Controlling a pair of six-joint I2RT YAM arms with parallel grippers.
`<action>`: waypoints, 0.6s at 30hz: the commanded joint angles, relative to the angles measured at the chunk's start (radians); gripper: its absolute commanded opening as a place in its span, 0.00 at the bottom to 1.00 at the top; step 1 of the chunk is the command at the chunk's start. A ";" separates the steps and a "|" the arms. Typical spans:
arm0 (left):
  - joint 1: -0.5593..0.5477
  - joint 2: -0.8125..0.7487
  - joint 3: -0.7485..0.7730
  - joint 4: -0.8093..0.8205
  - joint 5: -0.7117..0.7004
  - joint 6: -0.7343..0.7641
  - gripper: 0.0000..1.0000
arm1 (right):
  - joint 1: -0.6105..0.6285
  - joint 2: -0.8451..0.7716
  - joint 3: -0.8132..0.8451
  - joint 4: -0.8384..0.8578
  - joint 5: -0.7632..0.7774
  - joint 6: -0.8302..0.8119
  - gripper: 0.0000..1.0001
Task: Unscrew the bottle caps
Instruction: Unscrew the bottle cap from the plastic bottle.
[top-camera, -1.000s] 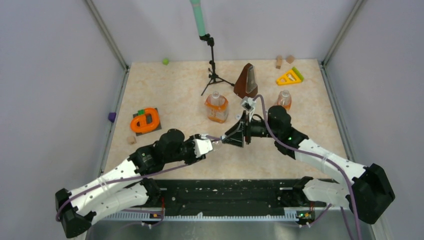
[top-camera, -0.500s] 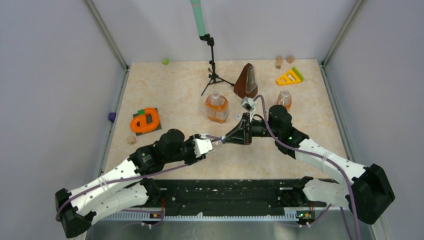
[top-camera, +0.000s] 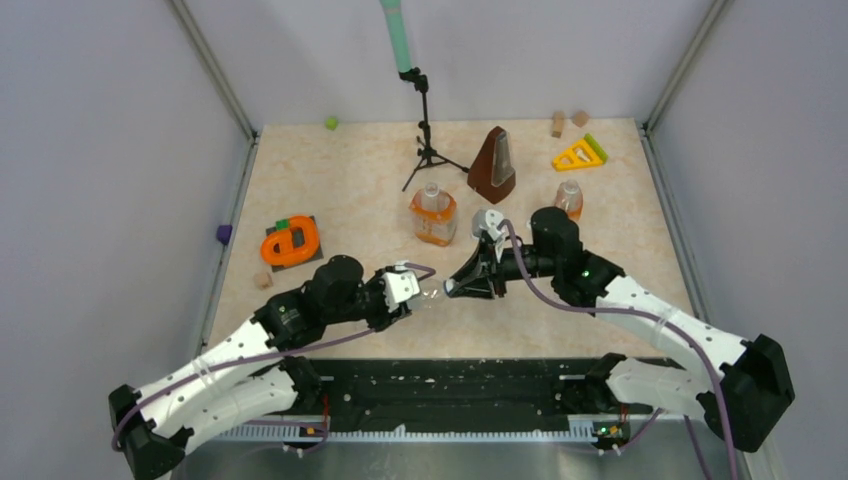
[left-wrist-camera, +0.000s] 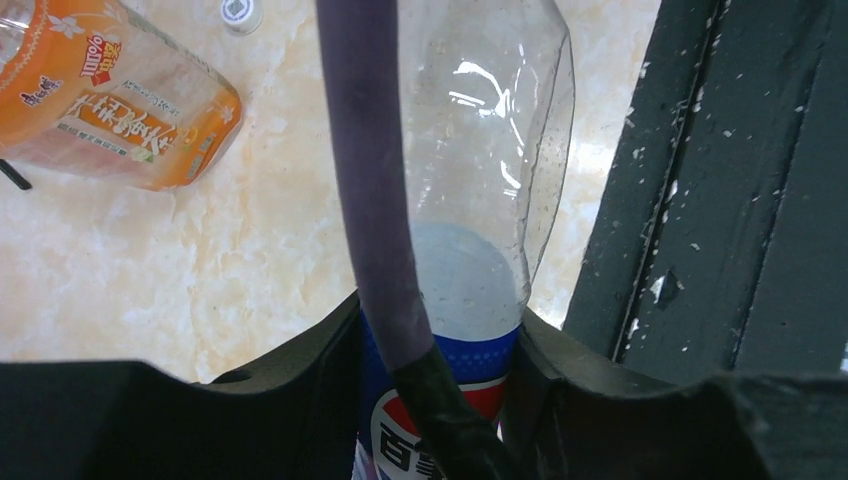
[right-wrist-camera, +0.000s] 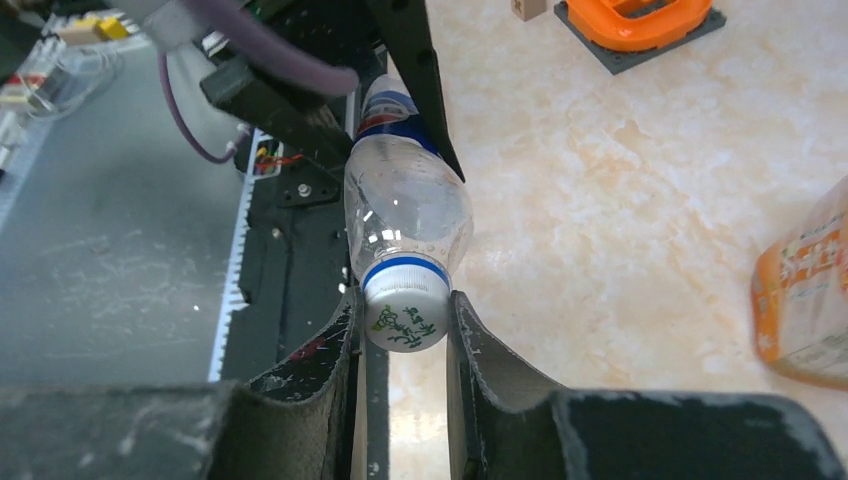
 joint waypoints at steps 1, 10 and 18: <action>0.071 -0.047 0.064 0.158 0.149 -0.084 0.00 | 0.033 -0.029 0.035 -0.101 -0.077 -0.219 0.00; 0.114 0.026 0.118 0.113 0.360 -0.106 0.00 | 0.065 -0.028 0.069 -0.154 -0.042 -0.373 0.00; 0.131 0.073 0.166 0.033 0.475 -0.083 0.00 | 0.074 -0.115 0.027 -0.177 -0.121 -0.632 0.00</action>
